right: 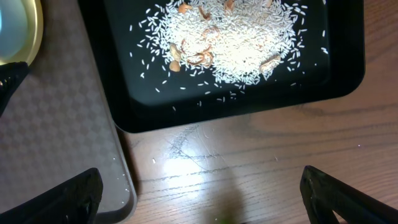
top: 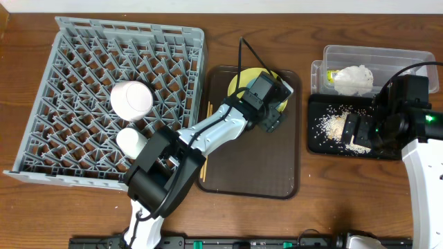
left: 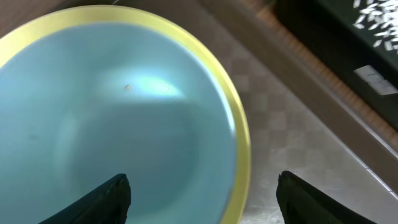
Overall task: Sort waste into correct bins and load items into the dishwasher
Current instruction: 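Reach the left gripper to the blue bowl on the yellow plate and grip its rim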
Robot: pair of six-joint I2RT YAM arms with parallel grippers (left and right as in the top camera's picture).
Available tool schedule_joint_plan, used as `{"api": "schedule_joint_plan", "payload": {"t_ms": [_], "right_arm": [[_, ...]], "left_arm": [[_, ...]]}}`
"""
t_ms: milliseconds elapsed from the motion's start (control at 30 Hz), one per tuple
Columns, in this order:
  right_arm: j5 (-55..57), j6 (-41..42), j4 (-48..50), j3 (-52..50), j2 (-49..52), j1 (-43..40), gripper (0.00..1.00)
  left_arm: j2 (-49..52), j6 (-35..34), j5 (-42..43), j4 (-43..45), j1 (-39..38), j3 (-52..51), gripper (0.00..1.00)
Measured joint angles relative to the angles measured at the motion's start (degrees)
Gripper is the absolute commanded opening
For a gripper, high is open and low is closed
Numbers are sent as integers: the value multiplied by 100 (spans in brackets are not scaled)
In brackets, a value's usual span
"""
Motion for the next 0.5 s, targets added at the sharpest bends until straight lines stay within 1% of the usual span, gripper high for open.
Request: {"api": "schedule_joint_plan", "payload": {"t_ms": [67,133,200,267,300,367,500], "right_arm": [[0,0,-2,0,0,0,99],[0,0,-2,0,0,0,99],[0,0,-2,0,0,0,99],[0,0,-7,0,0,0,99],[0,0,-7,0,0,0,99],[0,0,-13,0,0,0,99],[0,0,-17,0,0,0,99]], "left_arm": [[0,26,-302,-131,-2,0,62],[0,48,-680,-289,11,-20,52],[0,55,-861,-391,39,-22,47],[0,70,-975,-501,76,-26,36],[0,50,-988,-511,92,-28,33],[0,83,-1023,-577,96,-28,32],[0,74,-1069,-743,96,-31,22]]}}
